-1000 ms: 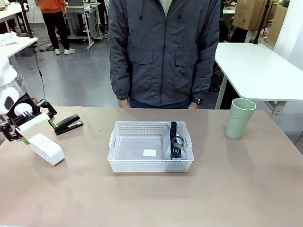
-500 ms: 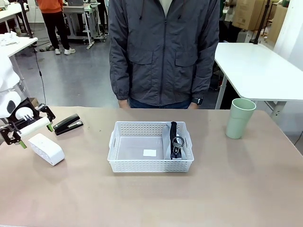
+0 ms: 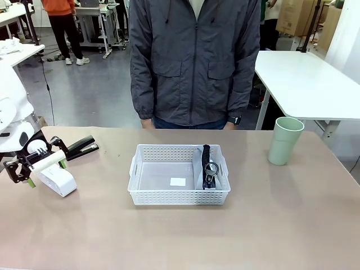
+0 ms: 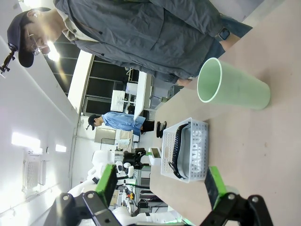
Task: Efficiently arrange items inside the basket to fit them all.
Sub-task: Pick up the Digital clock and place it inside the Organizing basket.
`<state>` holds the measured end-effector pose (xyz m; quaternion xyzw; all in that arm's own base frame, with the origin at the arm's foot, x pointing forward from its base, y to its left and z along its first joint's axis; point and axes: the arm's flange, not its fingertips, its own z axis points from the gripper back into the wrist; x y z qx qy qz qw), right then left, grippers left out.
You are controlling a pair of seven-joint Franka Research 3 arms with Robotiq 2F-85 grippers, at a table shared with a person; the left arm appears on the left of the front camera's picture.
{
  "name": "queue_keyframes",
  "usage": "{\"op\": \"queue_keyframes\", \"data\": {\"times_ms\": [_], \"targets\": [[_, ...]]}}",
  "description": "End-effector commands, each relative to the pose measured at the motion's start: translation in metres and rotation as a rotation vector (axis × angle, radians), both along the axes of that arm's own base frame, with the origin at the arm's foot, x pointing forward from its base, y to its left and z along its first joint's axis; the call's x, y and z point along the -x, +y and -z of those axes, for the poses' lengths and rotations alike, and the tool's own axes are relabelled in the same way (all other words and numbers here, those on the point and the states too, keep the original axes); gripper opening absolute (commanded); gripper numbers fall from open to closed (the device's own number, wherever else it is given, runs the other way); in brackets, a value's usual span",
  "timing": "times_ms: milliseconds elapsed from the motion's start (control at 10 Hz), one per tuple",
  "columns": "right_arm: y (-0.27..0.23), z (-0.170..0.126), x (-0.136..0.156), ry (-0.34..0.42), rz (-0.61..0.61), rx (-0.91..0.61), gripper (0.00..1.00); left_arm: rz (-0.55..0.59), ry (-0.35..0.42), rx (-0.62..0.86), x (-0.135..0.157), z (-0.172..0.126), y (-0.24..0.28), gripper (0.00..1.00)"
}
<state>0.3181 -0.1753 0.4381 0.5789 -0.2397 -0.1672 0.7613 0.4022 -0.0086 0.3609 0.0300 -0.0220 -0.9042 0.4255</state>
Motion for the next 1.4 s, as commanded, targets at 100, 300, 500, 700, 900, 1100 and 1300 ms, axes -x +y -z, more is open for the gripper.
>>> {"op": "queue_keyframes", "data": {"times_ms": [100,300,500,700,900,1100,1300], "targets": [[-0.001,-0.001,0.001,-0.009,-0.003,-0.003,1.00,0.010,-0.091,0.011,0.014,0.028,0.007,1.00],[-0.001,-0.001,0.001,-0.009,-0.003,-0.003,1.00,0.022,-0.037,0.002,0.010,0.034,0.010,1.00],[-0.001,-0.001,0.001,-0.009,-0.003,-0.003,1.00,0.028,-0.023,0.005,0.007,0.037,0.010,1.00],[-0.001,-0.001,0.001,-0.009,-0.003,-0.003,1.00,0.030,-0.025,0.014,0.005,0.038,0.009,1.00],[-0.001,-0.001,0.001,-0.009,-0.003,-0.003,1.00,0.024,-0.015,0.013,0.002,0.040,0.009,1.00],[-0.001,-0.001,0.001,-0.009,-0.003,-0.003,1.00,0.014,-0.047,0.023,0.002,0.038,0.010,0.40],[-0.001,-0.001,0.001,-0.009,-0.003,-0.003,1.00,0.006,-0.059,0.030,0.002,0.037,0.010,0.00]]}}
